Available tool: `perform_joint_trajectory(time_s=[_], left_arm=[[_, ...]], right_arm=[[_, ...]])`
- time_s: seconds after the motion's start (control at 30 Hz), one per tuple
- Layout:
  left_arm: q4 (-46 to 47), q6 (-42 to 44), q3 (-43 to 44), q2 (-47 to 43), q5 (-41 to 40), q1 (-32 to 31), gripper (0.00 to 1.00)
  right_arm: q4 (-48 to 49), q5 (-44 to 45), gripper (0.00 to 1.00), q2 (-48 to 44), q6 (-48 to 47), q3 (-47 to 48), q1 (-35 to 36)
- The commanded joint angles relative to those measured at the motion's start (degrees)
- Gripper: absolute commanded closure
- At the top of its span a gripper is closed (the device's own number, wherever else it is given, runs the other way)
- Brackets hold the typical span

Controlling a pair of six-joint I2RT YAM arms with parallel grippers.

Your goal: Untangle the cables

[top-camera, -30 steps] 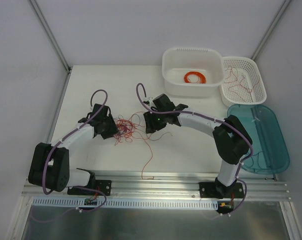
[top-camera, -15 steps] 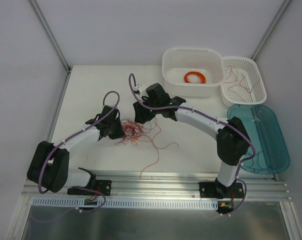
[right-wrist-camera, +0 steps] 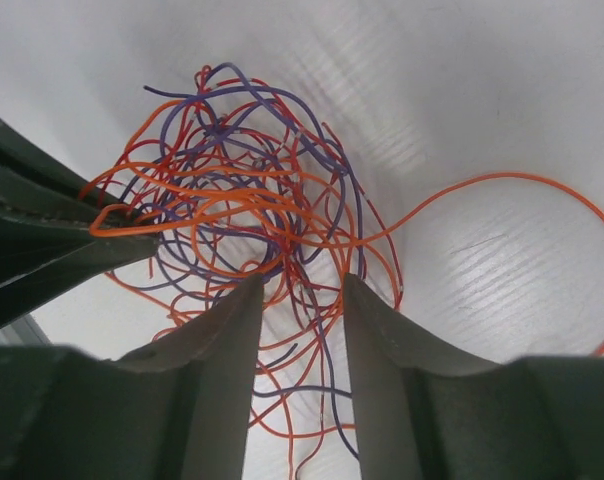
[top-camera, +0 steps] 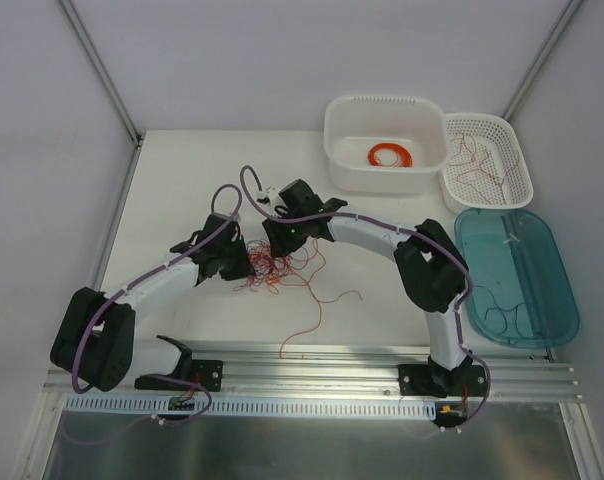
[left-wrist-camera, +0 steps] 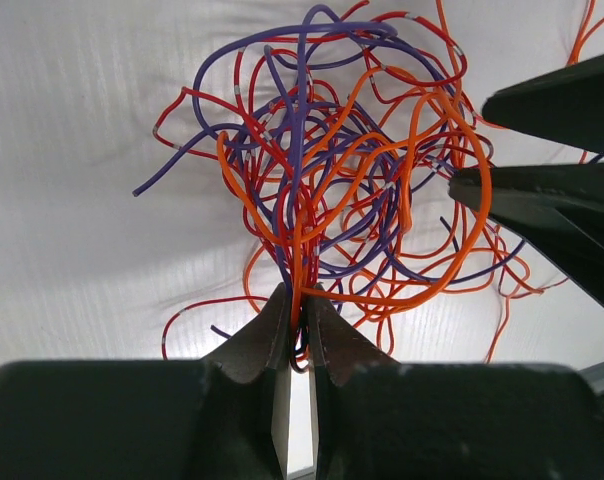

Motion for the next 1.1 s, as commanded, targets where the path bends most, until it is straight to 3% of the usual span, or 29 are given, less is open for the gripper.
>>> perform_joint_trajectory(time_s=[0.0, 0.2, 0.33, 0.57, 0.83, 1.07], left_arm=[[1.3, 1.6, -0.5, -1.7, 2.0, -0.6, 1.0], [1.4, 1.1, -0.9, -1.6, 2.0, -0.7, 1.0], [1.2, 1.0, -1.1, -1.7, 0.6, -0.7, 1.0], [-0.7, -2.4, -1.8, -0.6, -4.2, -0.3, 1.0], [-4.1, -4.0, -1.3, 2.2, -5.2, 3.8, 1.0], [-6.4, -2.9, 0.6, 2.4, -7.4, 5.5, 1.0]], right_arm=[[0.6, -1.3, 0.62, 0.2, -1.7, 3.0, 0.1], [0.6, -2.0, 0.78, 0.3, -2.4, 2.3, 0.1], [0.1, -2.1, 0.99, -0.3, -2.8, 1.6, 0.1], [-2.1, -2.1, 0.99, -10.2, -2.7, -2.1, -1.9], [-4.8, -10.1, 0.99, -29.6, 1.2, -3.5, -13.0], [-1.2, -18.2, 0.99, -41.3, 9.1, -3.5, -25.6]])
